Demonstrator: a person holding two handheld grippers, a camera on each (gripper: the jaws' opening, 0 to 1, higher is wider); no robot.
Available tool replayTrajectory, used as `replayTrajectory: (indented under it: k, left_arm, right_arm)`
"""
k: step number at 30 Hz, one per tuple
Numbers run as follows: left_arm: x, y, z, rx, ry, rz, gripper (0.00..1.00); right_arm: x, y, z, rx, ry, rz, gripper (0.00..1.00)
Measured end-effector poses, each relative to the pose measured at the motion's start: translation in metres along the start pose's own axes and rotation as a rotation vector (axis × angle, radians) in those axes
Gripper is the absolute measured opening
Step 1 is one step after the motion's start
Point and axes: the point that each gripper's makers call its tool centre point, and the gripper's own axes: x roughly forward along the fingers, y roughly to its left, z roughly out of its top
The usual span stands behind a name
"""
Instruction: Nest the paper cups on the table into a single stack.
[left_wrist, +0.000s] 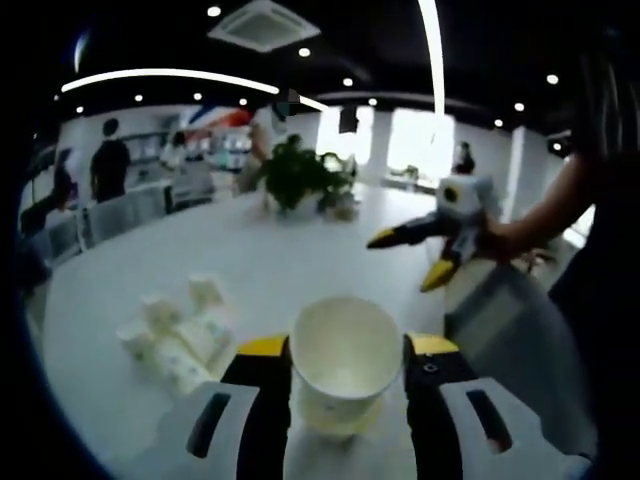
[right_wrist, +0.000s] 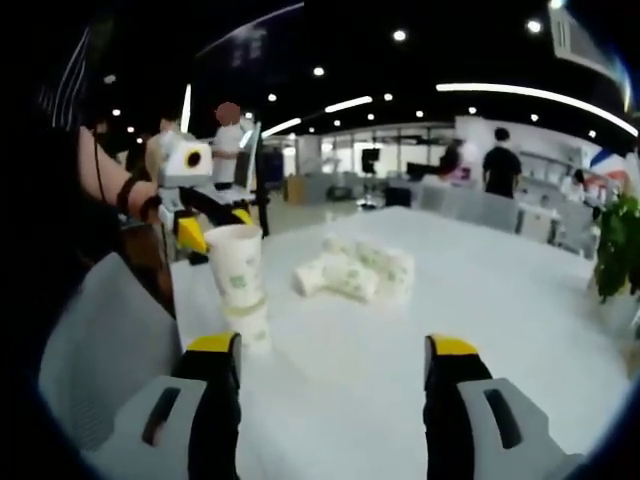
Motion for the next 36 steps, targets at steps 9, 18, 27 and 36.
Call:
replayTrajectory:
  k: [9, 18, 27, 36]
  left_arm:
    - [0.009, -0.002, -0.01, 0.004, 0.02, -0.001, 0.42]
    - [0.015, -0.001, -0.02, -0.007, 0.038, -0.002, 0.43]
    - [0.022, 0.0, -0.029, -0.014, 0.055, 0.001, 0.44]
    - [0.026, 0.001, -0.04, 0.007, 0.081, 0.01, 0.46]
  right_arm:
    - [0.0, 0.003, 0.0, 0.002, -0.001, 0.012, 0.71]
    - [0.0, 0.003, -0.001, 0.012, -0.007, 0.013, 0.71]
    - [0.0, 0.001, -0.001, 0.017, -0.013, 0.007, 0.71]
    - [-0.001, 0.001, -0.002, 0.026, -0.004, 0.004, 0.7]
